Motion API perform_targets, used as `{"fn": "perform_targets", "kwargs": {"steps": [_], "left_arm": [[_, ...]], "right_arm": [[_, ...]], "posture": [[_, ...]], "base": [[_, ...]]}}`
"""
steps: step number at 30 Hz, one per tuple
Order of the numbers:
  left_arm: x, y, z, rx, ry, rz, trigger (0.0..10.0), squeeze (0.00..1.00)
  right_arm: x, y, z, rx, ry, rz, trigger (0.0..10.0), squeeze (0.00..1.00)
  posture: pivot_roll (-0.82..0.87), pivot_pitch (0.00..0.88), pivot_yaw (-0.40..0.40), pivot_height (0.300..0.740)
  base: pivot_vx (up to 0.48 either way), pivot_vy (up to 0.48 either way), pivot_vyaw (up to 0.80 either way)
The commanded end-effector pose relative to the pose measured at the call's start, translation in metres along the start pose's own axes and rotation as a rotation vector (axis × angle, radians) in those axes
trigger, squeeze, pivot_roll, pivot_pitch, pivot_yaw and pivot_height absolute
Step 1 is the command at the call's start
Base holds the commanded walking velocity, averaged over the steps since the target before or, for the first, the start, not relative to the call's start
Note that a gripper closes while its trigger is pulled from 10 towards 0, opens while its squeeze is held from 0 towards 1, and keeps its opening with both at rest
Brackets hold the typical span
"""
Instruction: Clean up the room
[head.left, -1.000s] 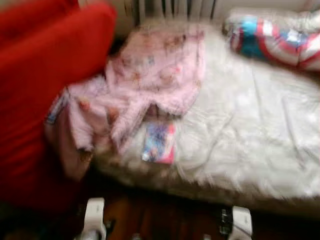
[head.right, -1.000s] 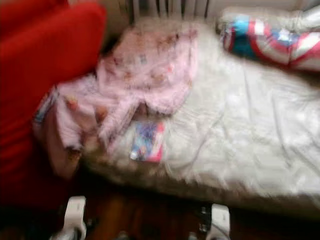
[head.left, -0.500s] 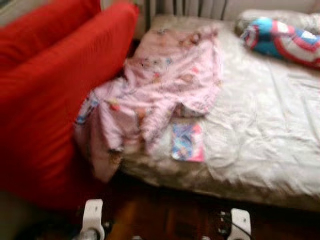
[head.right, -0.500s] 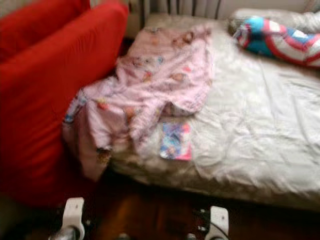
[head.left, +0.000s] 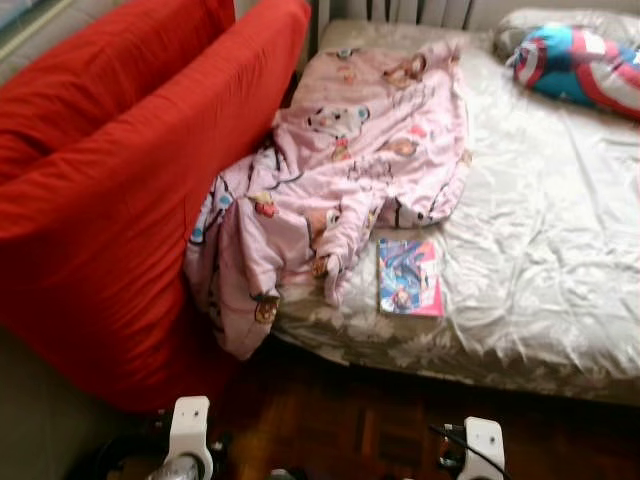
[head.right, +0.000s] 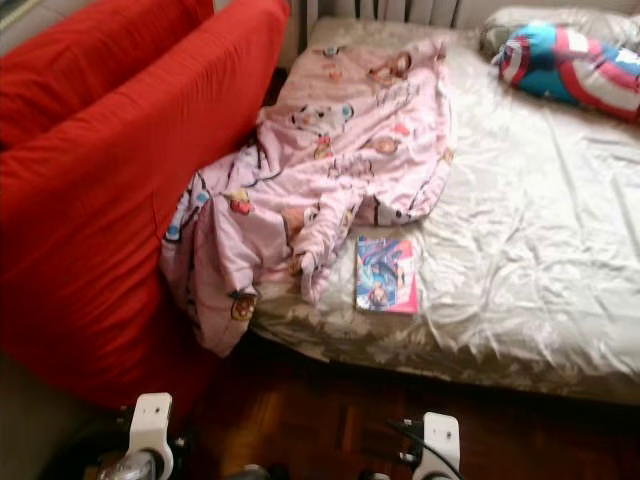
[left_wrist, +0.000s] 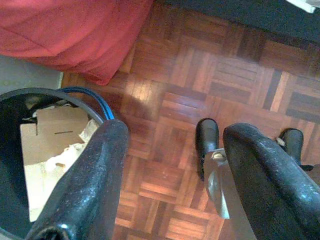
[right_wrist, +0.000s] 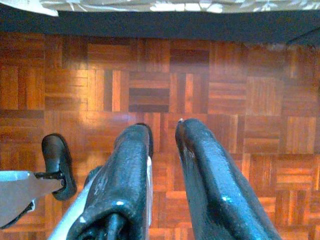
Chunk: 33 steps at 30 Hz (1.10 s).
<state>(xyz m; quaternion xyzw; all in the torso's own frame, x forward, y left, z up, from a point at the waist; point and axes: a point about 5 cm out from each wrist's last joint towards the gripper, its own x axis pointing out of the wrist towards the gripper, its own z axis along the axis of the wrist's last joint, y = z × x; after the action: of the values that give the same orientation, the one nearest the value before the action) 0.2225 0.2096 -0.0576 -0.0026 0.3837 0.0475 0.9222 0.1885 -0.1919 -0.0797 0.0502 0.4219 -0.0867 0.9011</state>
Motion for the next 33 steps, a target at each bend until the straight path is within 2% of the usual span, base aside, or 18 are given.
{"fn": "perform_targets", "kwargs": {"steps": [1,33], "left_arm": [[-0.0032,0.0006,-0.0148,0.001,0.048,-0.002,10.0,0.0],[-0.0029,-0.0014,-0.0139,-0.002,0.045,-0.017,10.0,0.0]], "right_arm": [[-0.0027,-0.0051,-0.0115,-0.002,0.038,-0.012,10.0,0.0],[-0.0022,-0.0052,-0.0095,-0.005,0.032,-0.012,10.0,0.0]], "posture": [[0.04,0.23,0.005,0.74],[0.05,0.231,-0.001,0.74]], "base": [[0.0,0.0,0.0],[0.0,0.0,0.0]]}}
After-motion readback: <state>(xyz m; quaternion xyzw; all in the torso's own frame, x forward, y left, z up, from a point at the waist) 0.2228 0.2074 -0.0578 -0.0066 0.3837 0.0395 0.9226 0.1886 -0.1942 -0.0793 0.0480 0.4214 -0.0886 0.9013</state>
